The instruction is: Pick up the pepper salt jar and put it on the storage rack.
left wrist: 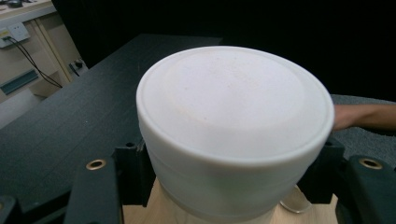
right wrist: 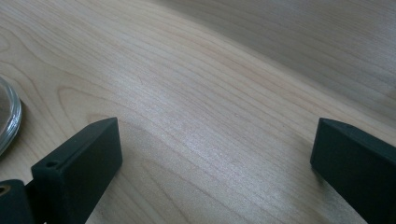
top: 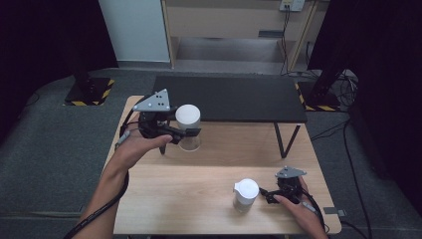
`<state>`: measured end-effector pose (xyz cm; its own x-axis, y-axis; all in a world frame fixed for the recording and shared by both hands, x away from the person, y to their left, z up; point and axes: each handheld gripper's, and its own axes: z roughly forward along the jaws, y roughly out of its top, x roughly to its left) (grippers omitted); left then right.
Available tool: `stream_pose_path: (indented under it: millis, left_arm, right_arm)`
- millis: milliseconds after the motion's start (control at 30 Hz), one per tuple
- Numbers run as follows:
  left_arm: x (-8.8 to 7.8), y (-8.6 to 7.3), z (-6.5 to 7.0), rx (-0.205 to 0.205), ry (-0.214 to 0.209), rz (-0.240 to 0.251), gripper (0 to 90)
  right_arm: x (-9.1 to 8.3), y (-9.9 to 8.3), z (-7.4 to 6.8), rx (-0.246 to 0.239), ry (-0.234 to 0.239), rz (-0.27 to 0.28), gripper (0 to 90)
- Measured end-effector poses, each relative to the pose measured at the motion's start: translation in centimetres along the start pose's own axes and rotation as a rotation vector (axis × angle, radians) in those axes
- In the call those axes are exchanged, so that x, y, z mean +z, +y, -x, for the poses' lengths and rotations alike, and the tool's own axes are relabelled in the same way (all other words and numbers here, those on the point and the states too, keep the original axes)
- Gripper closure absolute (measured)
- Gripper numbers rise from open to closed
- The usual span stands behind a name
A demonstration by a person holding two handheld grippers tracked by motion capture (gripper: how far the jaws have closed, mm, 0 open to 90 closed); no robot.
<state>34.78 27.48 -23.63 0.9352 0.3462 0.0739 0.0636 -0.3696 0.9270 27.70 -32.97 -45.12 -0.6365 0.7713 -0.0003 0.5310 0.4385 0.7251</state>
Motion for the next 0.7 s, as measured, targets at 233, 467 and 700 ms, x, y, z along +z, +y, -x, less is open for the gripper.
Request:
stream_pose_path:
  millis: [233, 467, 700]
  left_arm:
    - [-0.1, 1.3, -0.8, 0.012, 0.004, 0.006, 33.2]
    - [0.2, 2.9, -1.6, 0.038, -0.003, -0.002, 33.2]
    - [0.9, 3.3, -3.0, 0.034, -0.009, 0.001, 33.2]
  right_arm:
    - [0.0, 0.0, 0.0, 0.000, 0.000, 0.000, 3.0]
    - [0.0, 0.0, 0.0, 0.002, 0.000, 0.001, 3.0]
    - [0.0, -0.1, 0.0, 0.000, 0.000, 0.002, 3.0]
